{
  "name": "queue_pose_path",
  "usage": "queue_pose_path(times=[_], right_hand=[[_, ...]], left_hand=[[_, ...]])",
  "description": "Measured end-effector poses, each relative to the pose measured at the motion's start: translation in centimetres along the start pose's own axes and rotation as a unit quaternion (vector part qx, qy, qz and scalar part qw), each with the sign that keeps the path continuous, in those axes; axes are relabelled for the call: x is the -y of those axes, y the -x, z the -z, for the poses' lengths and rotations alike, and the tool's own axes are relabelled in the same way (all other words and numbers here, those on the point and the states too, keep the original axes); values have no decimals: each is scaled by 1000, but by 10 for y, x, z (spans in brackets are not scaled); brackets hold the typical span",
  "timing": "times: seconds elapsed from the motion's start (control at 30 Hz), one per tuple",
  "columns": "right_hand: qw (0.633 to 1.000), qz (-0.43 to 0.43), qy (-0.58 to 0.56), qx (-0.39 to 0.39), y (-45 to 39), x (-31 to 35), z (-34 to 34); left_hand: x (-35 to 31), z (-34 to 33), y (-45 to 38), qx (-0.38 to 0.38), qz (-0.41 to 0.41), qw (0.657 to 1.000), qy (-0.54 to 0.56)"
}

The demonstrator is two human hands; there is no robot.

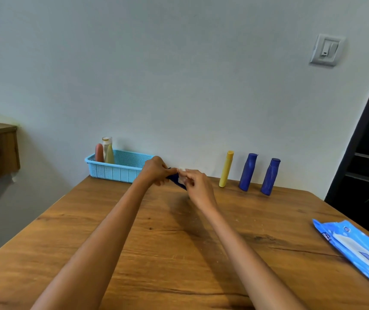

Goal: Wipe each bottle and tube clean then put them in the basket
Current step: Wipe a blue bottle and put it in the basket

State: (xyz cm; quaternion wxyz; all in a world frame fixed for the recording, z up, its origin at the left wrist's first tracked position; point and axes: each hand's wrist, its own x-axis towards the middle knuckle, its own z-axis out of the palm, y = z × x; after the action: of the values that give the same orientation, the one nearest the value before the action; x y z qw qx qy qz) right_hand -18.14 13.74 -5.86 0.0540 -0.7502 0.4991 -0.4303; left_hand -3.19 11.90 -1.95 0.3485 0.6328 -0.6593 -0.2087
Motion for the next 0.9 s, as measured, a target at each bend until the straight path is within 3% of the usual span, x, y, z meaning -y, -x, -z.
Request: queue_pose_path(times=[0.13, 0.33, 0.5, 0.63, 0.77, 0.9], right_hand=[[998, 2, 38, -45, 6, -13, 0], [979, -193, -51, -39, 6, -44, 18], [964, -226, -91, -105, -4, -38, 29], [979, -148, -25, -136, -8, -27, 29], [993, -48, 2, -113, -10, -6, 24], [991, 35, 19, -126, -8, 2, 23]], left_hand=[[-2, 2, 1, 4, 15, 999, 50], [-11, 10, 0, -31, -4, 997, 66], [-16, 11, -1, -43, -20, 992, 113], [-22, 10, -2, -35, -36, 987, 154], [-29, 3, 1, -16, -61, 986, 154], [-34, 2, 9, 19, -69, 968, 242]])
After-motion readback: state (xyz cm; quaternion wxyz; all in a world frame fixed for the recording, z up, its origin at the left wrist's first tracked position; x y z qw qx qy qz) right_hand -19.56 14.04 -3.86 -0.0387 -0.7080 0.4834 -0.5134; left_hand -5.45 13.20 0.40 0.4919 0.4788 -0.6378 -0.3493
